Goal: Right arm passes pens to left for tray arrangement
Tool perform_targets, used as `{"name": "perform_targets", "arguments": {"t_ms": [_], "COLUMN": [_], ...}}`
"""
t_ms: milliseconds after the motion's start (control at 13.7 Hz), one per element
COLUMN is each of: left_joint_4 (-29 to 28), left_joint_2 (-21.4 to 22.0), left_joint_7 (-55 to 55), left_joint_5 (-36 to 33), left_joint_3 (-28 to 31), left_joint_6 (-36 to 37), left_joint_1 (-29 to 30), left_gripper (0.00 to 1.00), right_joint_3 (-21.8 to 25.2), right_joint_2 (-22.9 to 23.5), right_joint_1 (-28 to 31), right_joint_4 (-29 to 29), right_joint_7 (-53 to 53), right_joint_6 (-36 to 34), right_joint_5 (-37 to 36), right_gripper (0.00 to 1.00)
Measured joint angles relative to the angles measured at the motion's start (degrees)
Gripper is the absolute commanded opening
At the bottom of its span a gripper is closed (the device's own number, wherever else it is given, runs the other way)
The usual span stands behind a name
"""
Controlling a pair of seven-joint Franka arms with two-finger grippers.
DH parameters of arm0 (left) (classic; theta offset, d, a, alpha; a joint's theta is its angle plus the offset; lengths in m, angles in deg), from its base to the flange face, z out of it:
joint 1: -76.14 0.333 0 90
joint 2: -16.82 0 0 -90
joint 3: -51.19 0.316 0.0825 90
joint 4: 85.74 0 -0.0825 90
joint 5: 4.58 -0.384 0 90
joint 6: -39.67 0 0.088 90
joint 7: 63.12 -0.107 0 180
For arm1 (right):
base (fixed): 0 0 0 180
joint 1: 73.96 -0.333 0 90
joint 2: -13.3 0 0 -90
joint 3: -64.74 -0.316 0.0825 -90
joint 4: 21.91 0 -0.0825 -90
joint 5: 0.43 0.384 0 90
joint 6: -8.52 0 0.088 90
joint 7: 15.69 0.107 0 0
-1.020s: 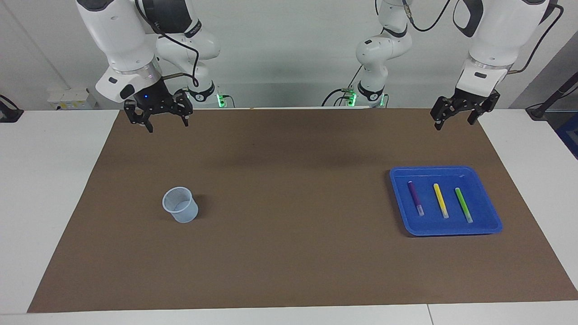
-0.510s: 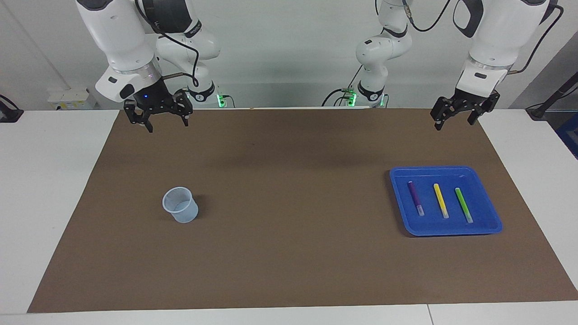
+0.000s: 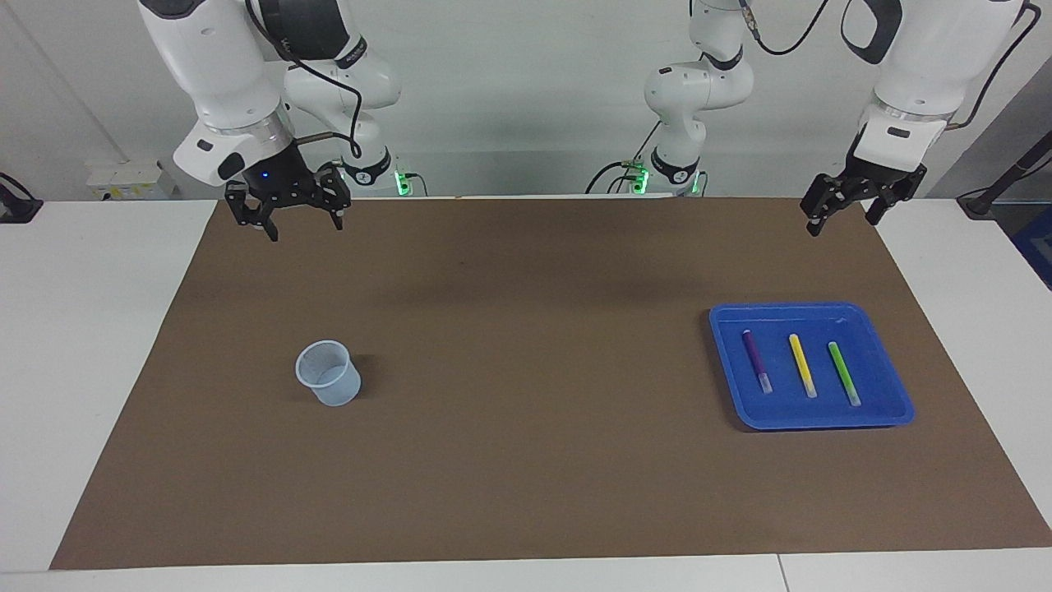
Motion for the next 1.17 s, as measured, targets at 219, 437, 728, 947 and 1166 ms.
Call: {"name": "perform_targets", "arguments": {"t_ms": [219, 437, 728, 947, 1166], "left_joint_4": [-0.22, -0.24, -0.24, -0.24, -0.24], "left_joint_2": [0.06, 0.15, 0.2, 0.2, 0.25], "left_joint_7": [0.0, 0.0, 0.01, 0.02, 0.02], "left_joint_5": [0.2, 1.23, 1.39, 1.4, 1.4], "left_joint_3": [-0.07, 0.07, 0.43, 0.52, 0.64], "left_joint_6": [0.03, 0.0, 0.04, 0.04, 0.05], "left_joint_1": [-0.9, -1.04, -1.03, -1.01, -0.99], "left_gripper": [1.0, 1.0, 1.0, 1.0, 1.0], "right_joint_3": [0.05, 0.08, 0.09, 0.09, 0.09], "right_joint_2": [0.0, 0.0, 0.0, 0.0, 0.0], "right_joint_1": [0.0, 0.03, 0.03, 0.03, 0.04], "right_joint_4": [0.01, 0.01, 0.01, 0.02, 0.03], "right_joint_7": [0.0, 0.0, 0.0, 0.0, 0.0], "right_joint_6": [0.0, 0.0, 0.0, 0.0, 0.02], "right_joint_5": [0.0, 0.0, 0.0, 0.0, 0.0], "right_gripper": [1.0, 1.0, 1.0, 1.0, 1.0]}}
